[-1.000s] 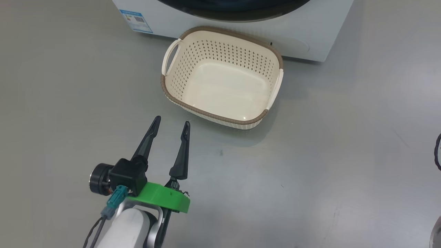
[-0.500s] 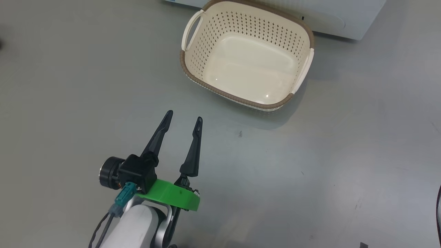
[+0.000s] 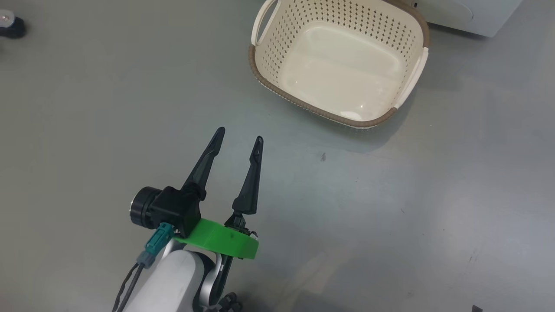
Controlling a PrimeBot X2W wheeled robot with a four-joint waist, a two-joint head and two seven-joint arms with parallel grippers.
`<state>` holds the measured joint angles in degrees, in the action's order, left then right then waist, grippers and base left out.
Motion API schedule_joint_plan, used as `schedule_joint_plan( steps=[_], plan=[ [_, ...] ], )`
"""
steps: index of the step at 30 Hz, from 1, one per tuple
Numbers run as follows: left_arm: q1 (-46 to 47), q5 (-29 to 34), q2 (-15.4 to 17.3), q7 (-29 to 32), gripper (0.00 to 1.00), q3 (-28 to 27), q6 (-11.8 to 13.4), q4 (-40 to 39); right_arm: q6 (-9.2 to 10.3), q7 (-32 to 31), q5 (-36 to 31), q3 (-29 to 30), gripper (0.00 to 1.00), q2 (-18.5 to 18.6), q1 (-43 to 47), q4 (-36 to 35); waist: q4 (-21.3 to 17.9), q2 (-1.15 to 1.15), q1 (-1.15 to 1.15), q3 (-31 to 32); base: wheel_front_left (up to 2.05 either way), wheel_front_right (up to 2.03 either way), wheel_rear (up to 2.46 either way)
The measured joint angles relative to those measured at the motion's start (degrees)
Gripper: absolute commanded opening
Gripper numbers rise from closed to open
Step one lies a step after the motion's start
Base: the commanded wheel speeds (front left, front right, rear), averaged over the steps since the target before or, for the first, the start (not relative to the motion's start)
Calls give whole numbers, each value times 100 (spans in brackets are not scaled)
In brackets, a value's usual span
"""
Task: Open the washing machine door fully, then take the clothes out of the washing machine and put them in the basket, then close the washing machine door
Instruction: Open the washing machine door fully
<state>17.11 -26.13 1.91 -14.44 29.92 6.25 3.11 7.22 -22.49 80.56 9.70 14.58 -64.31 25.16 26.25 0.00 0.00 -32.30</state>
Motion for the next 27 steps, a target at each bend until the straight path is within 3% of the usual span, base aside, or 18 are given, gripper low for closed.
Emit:
schedule_joint_plan(
  steps=[27],
  plan=[
    [50,-18,-13,0,100,297,53,-108,2,-820,232,-46,0,124,-1166,1251,369,0,0,-259,0,0,0]
  ],
)
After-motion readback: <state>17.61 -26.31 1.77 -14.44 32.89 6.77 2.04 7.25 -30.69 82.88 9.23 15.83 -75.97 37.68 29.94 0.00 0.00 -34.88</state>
